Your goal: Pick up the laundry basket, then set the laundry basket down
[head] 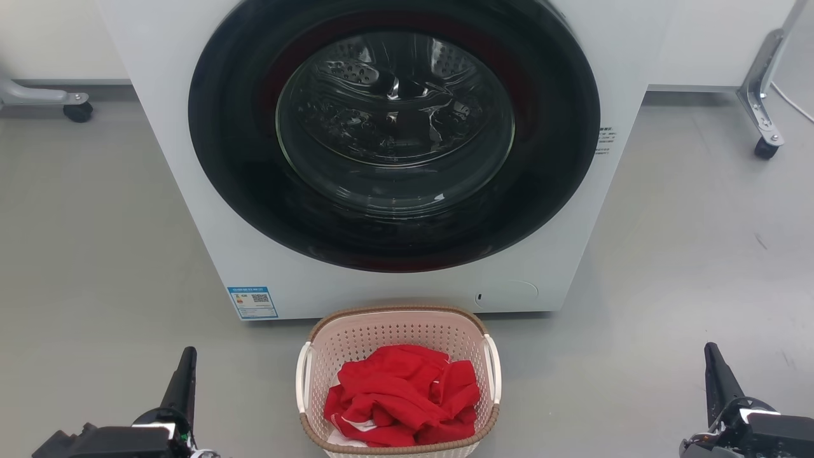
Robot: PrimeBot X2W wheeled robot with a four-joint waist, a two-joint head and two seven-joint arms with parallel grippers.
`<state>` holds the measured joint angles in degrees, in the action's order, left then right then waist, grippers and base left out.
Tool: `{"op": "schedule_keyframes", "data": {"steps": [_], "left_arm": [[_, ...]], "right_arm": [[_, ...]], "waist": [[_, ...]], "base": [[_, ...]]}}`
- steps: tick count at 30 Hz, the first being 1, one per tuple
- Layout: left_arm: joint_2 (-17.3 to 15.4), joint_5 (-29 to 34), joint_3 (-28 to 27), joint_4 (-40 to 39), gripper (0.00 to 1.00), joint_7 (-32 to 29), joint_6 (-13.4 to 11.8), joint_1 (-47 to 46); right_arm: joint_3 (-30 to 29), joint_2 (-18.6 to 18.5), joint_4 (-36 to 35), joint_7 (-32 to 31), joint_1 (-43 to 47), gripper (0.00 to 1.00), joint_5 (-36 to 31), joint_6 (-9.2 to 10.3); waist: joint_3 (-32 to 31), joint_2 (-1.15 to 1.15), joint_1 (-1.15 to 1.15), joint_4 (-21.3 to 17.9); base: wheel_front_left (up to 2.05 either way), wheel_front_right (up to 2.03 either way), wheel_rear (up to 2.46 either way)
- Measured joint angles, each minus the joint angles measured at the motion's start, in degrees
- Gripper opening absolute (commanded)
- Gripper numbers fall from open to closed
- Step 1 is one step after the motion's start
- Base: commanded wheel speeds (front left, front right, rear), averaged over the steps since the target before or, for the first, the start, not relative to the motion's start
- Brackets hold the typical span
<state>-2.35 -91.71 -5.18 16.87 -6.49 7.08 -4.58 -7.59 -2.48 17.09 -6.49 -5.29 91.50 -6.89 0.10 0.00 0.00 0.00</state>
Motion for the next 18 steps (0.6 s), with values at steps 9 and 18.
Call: {"op": "schedule_keyframes", "data": {"steps": [9, 18], "left_arm": [[0.0, 0.0, 0.0, 0.0, 0.00, 0.0, 0.0, 0.0], [0.0, 0.0, 0.0, 0.0, 0.00, 0.0, 0.0, 0.0]], "right_arm": [[0.0, 0.0, 0.0, 0.0, 0.0, 0.00, 0.0, 0.00], [0.0, 0.0, 0.0, 0.0, 0.0, 0.00, 0.0, 0.00]], "waist": [[0.0, 0.00, 0.00, 0.0], [0.0, 0.00, 0.00, 0.0]], "base": [[0.00, 0.00, 0.00], [0.00, 0.00, 0.00]]}}
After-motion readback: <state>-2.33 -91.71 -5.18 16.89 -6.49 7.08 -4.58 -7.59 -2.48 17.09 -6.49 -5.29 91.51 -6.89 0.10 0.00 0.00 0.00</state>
